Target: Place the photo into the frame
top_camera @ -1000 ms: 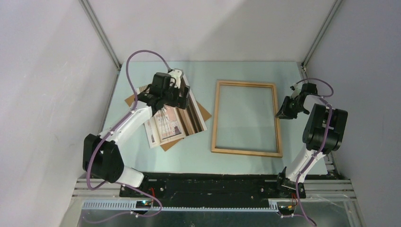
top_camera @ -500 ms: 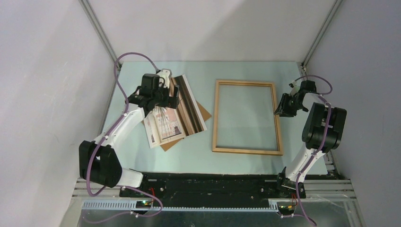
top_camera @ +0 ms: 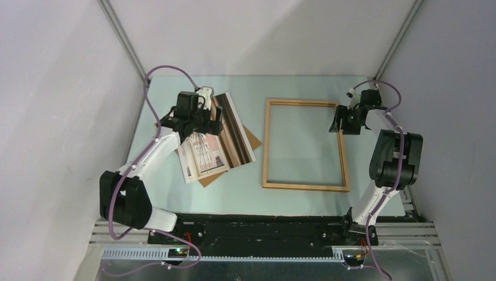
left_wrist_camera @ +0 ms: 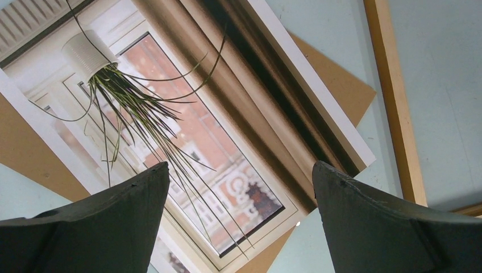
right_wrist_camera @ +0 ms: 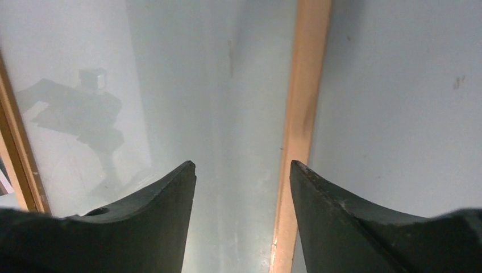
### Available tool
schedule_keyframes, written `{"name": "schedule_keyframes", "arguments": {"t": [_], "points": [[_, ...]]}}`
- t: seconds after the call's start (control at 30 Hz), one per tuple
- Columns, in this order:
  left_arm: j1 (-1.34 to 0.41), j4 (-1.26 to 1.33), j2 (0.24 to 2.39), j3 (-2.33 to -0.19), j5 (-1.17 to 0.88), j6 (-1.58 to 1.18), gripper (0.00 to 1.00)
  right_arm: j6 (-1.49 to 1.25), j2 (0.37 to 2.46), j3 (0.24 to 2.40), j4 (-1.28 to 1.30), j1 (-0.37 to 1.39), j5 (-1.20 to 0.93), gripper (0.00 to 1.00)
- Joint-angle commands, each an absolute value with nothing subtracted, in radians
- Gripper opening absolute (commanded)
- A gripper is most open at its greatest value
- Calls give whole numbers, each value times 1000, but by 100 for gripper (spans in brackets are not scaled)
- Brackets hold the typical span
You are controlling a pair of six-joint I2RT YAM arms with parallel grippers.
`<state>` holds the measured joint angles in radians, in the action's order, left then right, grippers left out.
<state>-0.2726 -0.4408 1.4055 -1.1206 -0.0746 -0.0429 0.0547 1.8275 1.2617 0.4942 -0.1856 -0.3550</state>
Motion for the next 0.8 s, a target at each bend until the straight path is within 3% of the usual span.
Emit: {"name": "schedule_keyframes", "arguments": {"t": [0.0, 0.23, 0.4, 0.77], "points": [[-262, -425, 1407, -1166, -67, -35, 100, 76, 1756, 1316, 446, -130, -322, 68], [-179, -429, 1399, -1152, -78, -57, 100, 86, 1723, 1358, 390, 26, -307, 81], [-105, -436, 1372, -1113, -88, -72, 100, 110, 1775, 1492, 412, 165, -288, 85], [138, -483, 1425, -1045, -190, -94, 100, 48, 2146, 1981, 587, 396, -346, 87]]}}
